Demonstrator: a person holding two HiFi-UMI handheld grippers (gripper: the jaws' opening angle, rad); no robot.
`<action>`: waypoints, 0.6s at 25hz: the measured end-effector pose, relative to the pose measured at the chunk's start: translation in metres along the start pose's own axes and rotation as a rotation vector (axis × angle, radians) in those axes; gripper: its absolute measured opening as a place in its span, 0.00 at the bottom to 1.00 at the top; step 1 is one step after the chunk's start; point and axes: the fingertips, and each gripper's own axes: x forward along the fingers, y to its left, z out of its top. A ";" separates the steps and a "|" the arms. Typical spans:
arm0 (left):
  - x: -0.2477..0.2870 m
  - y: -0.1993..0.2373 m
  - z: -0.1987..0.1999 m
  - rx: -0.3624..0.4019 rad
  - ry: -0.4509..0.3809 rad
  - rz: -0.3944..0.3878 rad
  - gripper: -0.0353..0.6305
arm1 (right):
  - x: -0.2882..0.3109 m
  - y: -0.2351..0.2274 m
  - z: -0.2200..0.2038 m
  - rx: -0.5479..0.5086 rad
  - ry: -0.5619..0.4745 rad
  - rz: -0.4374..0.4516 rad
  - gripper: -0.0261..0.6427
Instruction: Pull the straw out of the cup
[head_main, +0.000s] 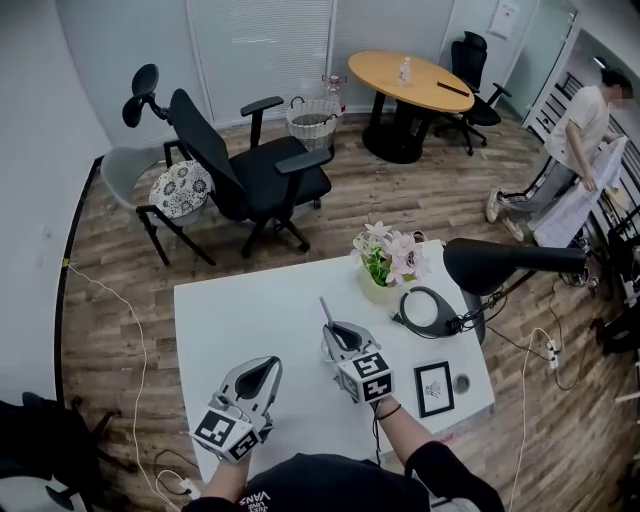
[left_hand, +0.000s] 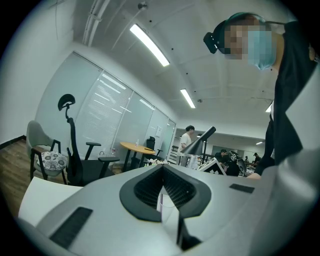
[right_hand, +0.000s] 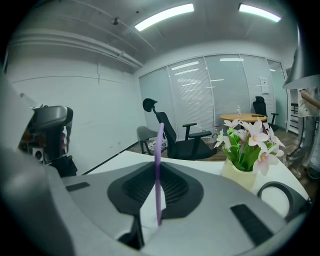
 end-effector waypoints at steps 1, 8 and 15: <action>0.000 0.000 0.000 0.001 0.000 0.000 0.07 | 0.000 0.000 0.001 0.000 -0.002 0.000 0.10; 0.000 -0.003 0.002 0.005 -0.007 -0.004 0.07 | -0.002 0.001 0.003 -0.014 -0.011 0.003 0.10; 0.000 -0.005 0.004 0.007 -0.014 -0.008 0.07 | -0.011 0.003 0.016 -0.030 -0.053 -0.001 0.09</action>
